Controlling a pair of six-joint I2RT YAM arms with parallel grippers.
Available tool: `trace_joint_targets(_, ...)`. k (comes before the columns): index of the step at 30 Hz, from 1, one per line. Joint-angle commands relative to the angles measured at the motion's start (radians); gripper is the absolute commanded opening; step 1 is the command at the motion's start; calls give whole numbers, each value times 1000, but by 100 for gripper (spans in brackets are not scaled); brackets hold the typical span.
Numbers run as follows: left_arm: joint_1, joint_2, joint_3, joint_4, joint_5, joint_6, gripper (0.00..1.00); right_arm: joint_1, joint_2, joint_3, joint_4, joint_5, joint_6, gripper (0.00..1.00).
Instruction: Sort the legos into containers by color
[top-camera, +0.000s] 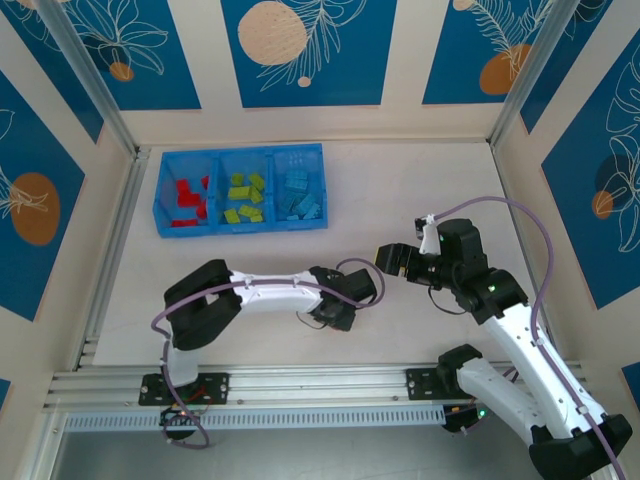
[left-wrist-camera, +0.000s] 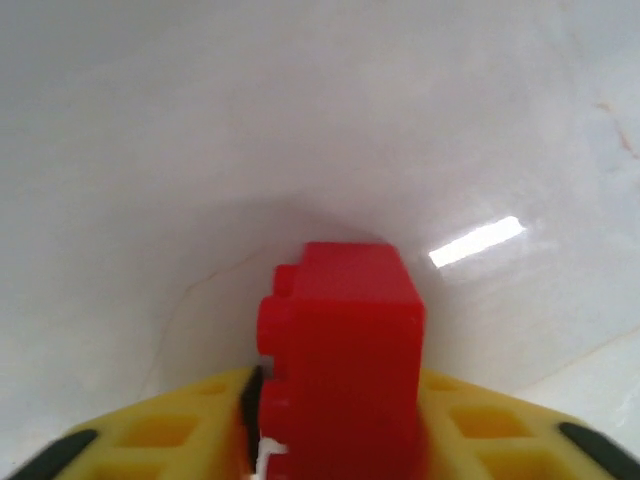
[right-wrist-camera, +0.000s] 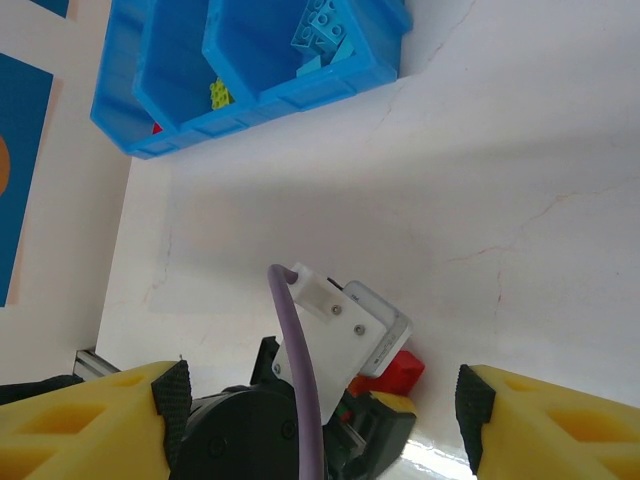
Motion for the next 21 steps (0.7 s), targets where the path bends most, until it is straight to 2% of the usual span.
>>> trace_joint_targets(1,-8,24,-4,41,33,-8,26,-5,-20,-9,-25,-23,10,73)
trace_joint_targets(4,-1,-41,-27,41,-5,-5,18,-3,-22,-15,-13,-53,8,73)
trace_joint_targets(7,29,-136,-60,27,-52,3,17,1,-21,-24,13,-102,4,73)
trace_joint_targets(12,158,-310,-129,-9,-88,41,17,24,-19,-31,54,-163,-2,73)
trace_joint_targets(15,296,-414,-171,-25,-76,71,17,60,-16,-34,98,-204,3,73)
trace_joint_targets(21,653,-588,-187,-28,-67,156,17,214,33,-58,254,-211,32,73)
